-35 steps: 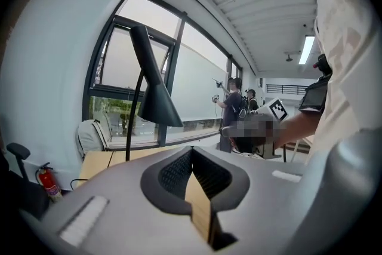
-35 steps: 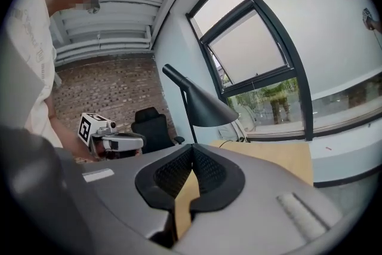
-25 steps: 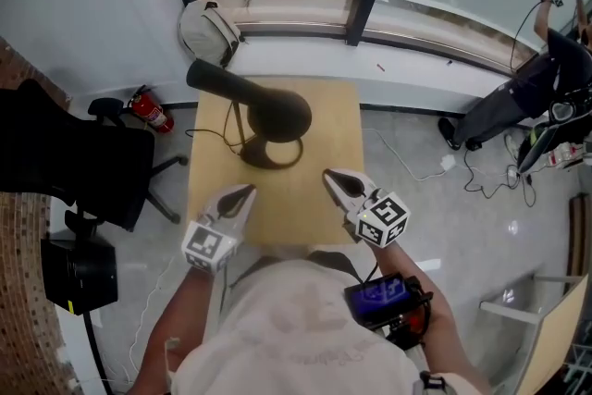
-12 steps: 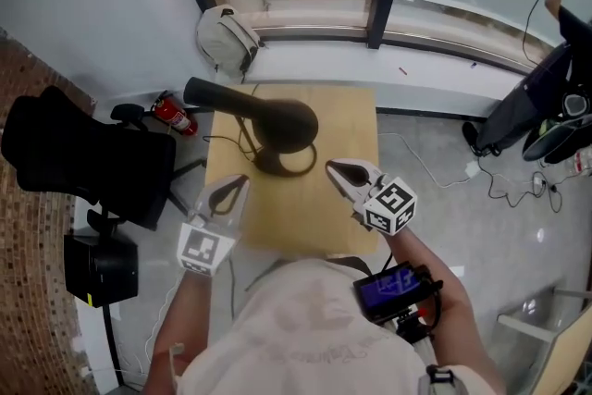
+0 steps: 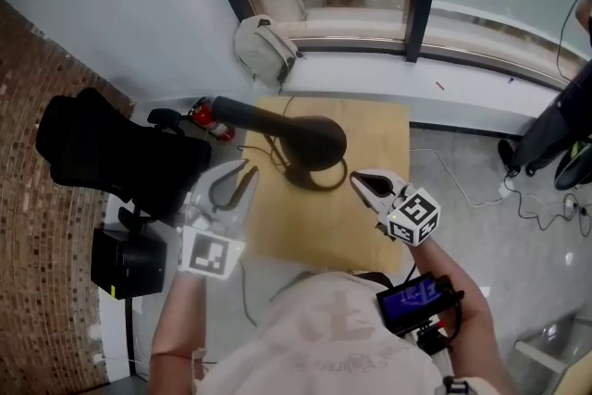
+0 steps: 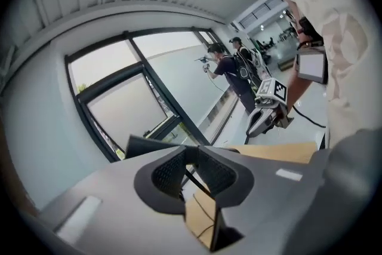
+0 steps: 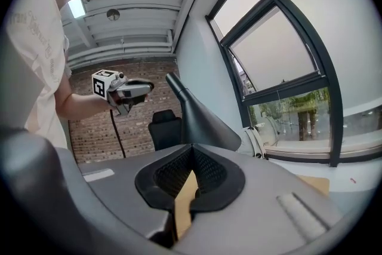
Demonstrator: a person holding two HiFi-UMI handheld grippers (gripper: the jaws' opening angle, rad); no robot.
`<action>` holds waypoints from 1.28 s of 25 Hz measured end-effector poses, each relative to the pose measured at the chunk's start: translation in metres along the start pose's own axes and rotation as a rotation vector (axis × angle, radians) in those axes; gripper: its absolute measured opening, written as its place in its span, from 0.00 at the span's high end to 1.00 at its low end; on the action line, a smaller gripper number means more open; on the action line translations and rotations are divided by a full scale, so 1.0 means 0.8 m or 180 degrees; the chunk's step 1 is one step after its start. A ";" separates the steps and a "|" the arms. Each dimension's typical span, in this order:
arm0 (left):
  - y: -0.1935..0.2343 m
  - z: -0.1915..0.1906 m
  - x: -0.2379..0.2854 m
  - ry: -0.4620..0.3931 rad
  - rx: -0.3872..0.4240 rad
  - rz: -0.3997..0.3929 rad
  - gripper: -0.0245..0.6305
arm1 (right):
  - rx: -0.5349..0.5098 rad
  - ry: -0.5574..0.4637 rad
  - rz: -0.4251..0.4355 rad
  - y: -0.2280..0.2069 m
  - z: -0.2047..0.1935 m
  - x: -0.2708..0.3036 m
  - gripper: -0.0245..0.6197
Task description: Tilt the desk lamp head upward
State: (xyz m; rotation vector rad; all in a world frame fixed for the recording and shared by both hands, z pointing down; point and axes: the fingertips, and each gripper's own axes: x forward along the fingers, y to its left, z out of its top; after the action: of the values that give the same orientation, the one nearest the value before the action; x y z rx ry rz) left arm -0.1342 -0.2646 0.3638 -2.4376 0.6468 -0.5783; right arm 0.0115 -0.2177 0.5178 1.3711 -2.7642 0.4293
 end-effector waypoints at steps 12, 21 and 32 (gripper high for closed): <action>0.062 0.006 0.032 0.1278 0.2559 -0.0314 0.51 | 0.0012 -0.0128 0.0088 -0.005 0.014 -0.007 0.94; 0.092 -0.050 0.060 0.2131 0.3568 -0.0656 0.45 | 0.0135 -0.0183 0.0001 -0.017 0.004 -0.025 0.94; 0.106 -0.055 0.069 0.2197 0.3701 -0.0517 0.58 | 0.0194 -0.0252 -0.0051 -0.024 0.005 -0.029 0.94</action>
State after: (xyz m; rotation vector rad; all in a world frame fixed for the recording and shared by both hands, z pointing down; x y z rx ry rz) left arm -0.1403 -0.3749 0.3604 -1.1710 0.2093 -1.4006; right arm 0.0412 -0.2120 0.5150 1.4533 -2.8229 0.4727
